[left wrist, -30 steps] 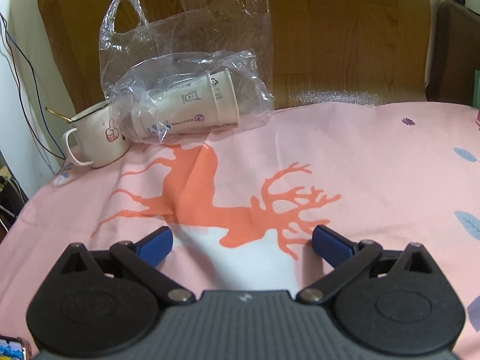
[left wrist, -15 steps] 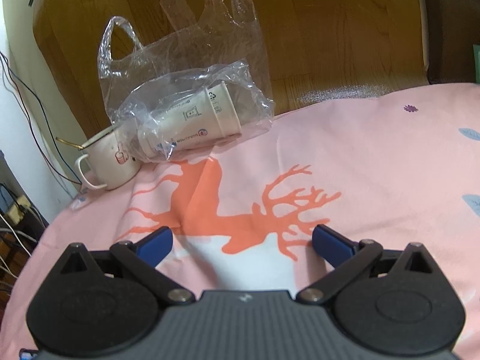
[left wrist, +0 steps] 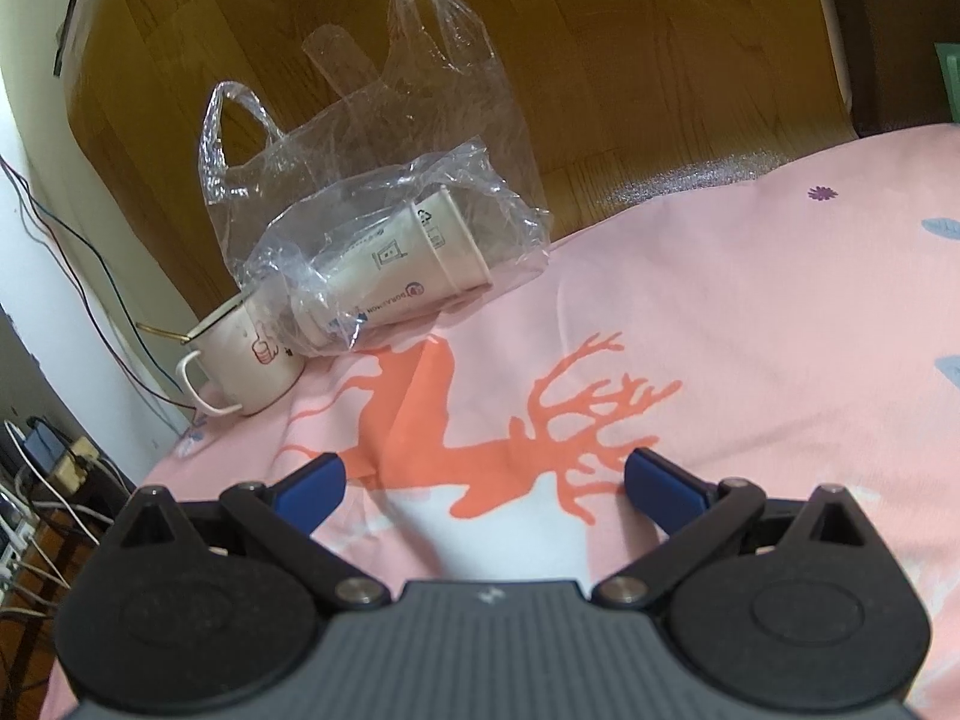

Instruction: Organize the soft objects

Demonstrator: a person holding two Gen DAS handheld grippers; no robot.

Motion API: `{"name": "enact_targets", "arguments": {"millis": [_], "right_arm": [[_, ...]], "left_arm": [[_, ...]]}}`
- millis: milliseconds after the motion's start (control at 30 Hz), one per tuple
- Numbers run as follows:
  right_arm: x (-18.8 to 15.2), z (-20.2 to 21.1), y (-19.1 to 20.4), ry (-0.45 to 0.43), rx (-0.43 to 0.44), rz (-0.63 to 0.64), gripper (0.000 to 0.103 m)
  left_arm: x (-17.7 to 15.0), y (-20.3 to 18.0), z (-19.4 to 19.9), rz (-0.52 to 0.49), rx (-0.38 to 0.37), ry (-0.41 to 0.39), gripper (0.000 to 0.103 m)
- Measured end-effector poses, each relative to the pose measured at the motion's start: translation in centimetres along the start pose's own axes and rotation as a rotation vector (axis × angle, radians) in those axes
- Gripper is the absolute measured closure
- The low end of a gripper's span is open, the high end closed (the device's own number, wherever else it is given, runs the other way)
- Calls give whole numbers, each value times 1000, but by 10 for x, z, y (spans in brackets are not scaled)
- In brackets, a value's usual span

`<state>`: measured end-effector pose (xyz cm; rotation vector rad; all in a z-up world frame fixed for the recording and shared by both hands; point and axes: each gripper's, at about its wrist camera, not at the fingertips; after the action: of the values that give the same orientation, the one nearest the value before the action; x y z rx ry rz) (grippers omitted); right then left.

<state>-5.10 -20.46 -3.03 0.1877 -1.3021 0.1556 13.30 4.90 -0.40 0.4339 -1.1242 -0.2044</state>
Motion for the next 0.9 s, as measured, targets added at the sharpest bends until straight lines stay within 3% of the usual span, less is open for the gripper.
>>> {"name": "enact_targets", "arguments": {"millis": [233, 333, 467, 567, 700, 733, 833, 900], "right_arm": [[-3, 10, -35, -24, -148, -63, 0], [-3, 15, -49, -29, -195, -114, 0], [0, 22, -45, -52, -148, -126, 0], [2, 22, -34, -59, -89, -81, 6], [4, 9, -20, -34, -36, -34, 28], [5, 7, -17, -27, -26, -25, 29], [7, 0, -11, -15, -5, 2, 30], [9, -5, -7, -6, -4, 32, 31]], "left_arm": [[2, 1, -1, -1, -1, 1, 0], [1, 11, -1, 79, -53, 24, 1], [-4, 18, 23, 263, -251, 36, 4], [1, -3, 60, 259, -425, -10, 7], [17, -38, 103, 269, -745, -33, 11], [22, -49, 112, 266, -814, -38, 11], [32, -78, 123, 251, -930, -25, 11], [33, -96, 119, 244, -960, 5, 14]]}}
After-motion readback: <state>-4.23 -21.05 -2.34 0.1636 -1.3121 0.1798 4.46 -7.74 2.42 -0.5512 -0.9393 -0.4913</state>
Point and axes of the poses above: each gripper's, at about its wrist camera, not at the fingertips, and z roughly against the way its jaws point, y to its left, x to its top, and after that the axes turned 11 degrees about -y, right-handed
